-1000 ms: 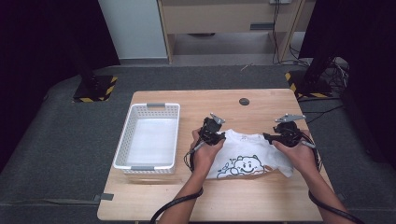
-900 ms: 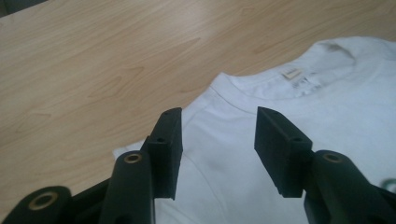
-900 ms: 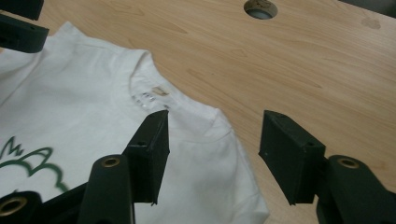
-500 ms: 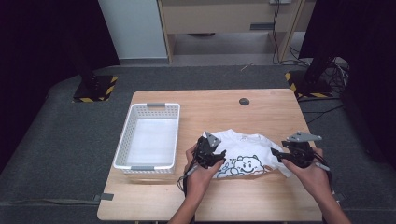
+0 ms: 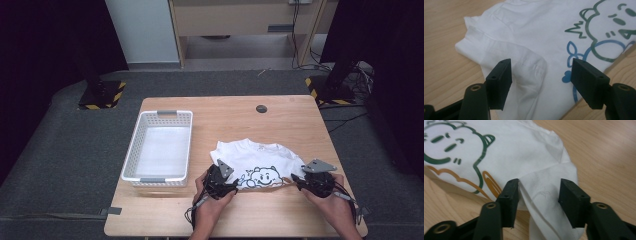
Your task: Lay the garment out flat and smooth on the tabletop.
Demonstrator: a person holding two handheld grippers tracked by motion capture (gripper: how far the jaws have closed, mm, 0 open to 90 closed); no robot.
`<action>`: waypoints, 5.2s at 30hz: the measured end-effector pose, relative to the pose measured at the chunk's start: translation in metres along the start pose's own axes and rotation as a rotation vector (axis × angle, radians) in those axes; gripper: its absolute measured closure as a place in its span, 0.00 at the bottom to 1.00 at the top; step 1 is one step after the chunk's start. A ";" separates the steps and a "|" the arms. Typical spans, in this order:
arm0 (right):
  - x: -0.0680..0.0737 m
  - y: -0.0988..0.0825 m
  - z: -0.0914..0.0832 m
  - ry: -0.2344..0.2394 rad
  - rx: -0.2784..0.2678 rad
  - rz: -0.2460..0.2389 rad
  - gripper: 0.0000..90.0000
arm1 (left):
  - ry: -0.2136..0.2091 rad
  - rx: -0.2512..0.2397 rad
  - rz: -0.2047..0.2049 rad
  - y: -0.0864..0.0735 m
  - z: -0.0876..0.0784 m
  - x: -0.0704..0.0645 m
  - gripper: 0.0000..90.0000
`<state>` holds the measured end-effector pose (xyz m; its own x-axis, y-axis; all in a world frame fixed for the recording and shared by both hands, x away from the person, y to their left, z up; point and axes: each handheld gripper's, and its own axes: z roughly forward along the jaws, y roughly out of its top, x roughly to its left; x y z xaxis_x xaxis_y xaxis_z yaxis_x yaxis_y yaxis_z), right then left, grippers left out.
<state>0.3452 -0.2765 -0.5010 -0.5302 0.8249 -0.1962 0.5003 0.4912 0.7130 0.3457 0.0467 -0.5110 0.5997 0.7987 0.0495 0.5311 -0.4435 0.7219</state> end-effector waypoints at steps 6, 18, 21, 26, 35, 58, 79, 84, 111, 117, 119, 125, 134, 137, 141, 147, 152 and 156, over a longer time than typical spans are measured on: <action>-0.012 -0.003 -0.001 -0.013 0.013 0.050 0.93 | 0.007 0.030 0.003 -0.007 0.008 0.002 0.38; -0.062 -0.024 -0.029 -0.043 -0.097 0.368 0.95 | 0.034 0.038 -0.016 -0.015 0.010 0.013 0.40; -0.070 -0.035 -0.026 -0.077 -0.061 0.396 0.91 | 0.032 0.035 -0.028 -0.017 0.009 0.015 0.40; -0.069 -0.038 -0.029 -0.158 -0.058 0.378 0.62 | 0.035 0.036 -0.031 -0.017 0.006 0.016 0.41; -0.015 -0.016 -0.024 0.017 -0.110 0.202 0.59 | 0.028 -0.019 -0.023 -0.013 -0.002 0.015 0.50; 0.005 -0.030 0.007 0.070 0.041 0.095 0.64 | 0.023 -0.087 0.006 0.001 -0.012 0.014 0.95; -0.008 -0.038 0.003 0.051 0.056 0.134 0.60 | -0.027 -0.067 -0.075 0.015 0.002 0.000 0.63; -0.008 -0.038 0.003 0.050 0.054 0.134 0.59 | -0.054 -0.049 -0.068 0.021 0.013 -0.003 0.56; -0.009 -0.039 0.004 0.049 0.036 0.147 0.59 | -0.050 -0.086 -0.057 0.009 -0.024 0.019 0.96; -0.009 -0.040 0.004 0.049 0.034 0.148 0.59 | -0.030 -0.093 -0.071 0.003 -0.029 0.026 0.94; -0.009 -0.039 0.004 0.049 0.034 0.148 0.59 | -0.013 -0.098 -0.074 0.002 -0.034 0.030 0.94; -0.009 -0.040 0.004 0.047 0.032 0.150 0.59 | -0.001 -0.134 -0.129 0.000 -0.047 0.041 0.92; -0.008 -0.040 0.004 0.047 0.032 0.152 0.58 | -0.046 -0.065 -0.122 0.017 -0.013 0.027 0.69; -0.009 -0.040 0.004 0.047 0.034 0.152 0.58 | -0.035 -0.026 -0.123 0.024 0.001 0.028 0.56; -0.009 -0.040 0.004 0.050 0.034 0.150 0.58 | -0.048 -0.010 -0.178 0.029 0.010 0.033 0.50; -0.009 -0.040 0.004 0.051 0.035 0.149 0.57 | -0.047 0.080 -0.145 0.025 0.022 0.032 0.50; -0.009 -0.039 0.004 0.051 0.036 0.150 0.57 | -0.062 0.042 -0.128 0.024 0.011 0.032 0.81; -0.009 -0.039 0.004 0.050 0.036 0.149 0.57 | -0.033 -0.014 -0.119 0.024 -0.009 0.037 0.95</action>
<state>0.3328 -0.3019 -0.5302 -0.4812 0.8748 -0.0554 0.5997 0.3746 0.7071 0.3753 0.0692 -0.4860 0.5523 0.8315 -0.0596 0.5913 -0.3404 0.7311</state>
